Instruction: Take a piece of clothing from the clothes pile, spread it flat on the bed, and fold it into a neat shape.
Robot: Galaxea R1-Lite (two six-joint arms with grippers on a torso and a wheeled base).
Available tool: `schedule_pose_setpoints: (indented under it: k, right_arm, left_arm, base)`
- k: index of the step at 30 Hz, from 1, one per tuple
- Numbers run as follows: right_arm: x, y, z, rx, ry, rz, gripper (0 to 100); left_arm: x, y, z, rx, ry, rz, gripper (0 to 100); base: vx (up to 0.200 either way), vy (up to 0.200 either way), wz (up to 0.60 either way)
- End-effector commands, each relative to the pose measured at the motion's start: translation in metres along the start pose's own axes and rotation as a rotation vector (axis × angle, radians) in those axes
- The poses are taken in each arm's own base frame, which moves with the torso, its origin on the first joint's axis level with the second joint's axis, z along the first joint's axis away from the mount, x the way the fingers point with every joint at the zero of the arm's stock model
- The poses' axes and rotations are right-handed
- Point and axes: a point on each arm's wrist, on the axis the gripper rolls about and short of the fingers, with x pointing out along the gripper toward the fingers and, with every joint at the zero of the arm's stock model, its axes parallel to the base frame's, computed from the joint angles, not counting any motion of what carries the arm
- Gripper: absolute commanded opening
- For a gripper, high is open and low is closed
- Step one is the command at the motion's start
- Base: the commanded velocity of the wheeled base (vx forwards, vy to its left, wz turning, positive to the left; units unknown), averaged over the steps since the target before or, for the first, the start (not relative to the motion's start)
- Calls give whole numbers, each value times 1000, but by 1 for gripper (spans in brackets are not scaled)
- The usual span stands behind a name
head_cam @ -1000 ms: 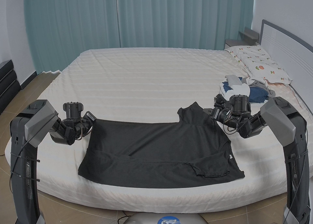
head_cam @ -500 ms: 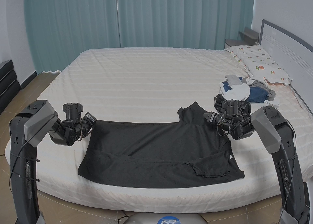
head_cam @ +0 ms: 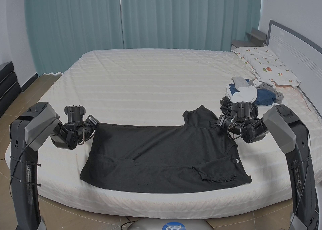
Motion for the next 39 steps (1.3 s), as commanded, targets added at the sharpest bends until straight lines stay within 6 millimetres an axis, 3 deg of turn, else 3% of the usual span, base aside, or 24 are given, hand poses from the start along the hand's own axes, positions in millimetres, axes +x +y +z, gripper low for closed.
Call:
schedule_pose_setpoints:
  k: [1, 9, 15, 23, 39]
  right_arm:
    - [-24, 6, 23, 6, -21, 42, 0]
    - [-42, -15, 24, 21, -18, 73, 0]
    - [-63, -15, 22, 18, -35, 125, 0]
    - [-85, -19, 38, 94, -106, 200, 0]
    - [-81, -33, 20, 112, -26, 199, 0]
  left_arm:
    - [-2, -1, 2, 0, -6, -2, 0]
    - [-9, -6, 12, -3, -25, -13, 0]
    - [-13, -4, 15, -6, -24, -10, 0]
    - [-14, -2, 17, -9, -24, -6, 0]
    - [-26, 7, 29, -20, 32, -42, 0]
  base:
    - [0, 0, 0]
    - [0, 0, 0]
    - [0, 0, 0]
    - [0, 0, 0]
    - [0, 0, 0]
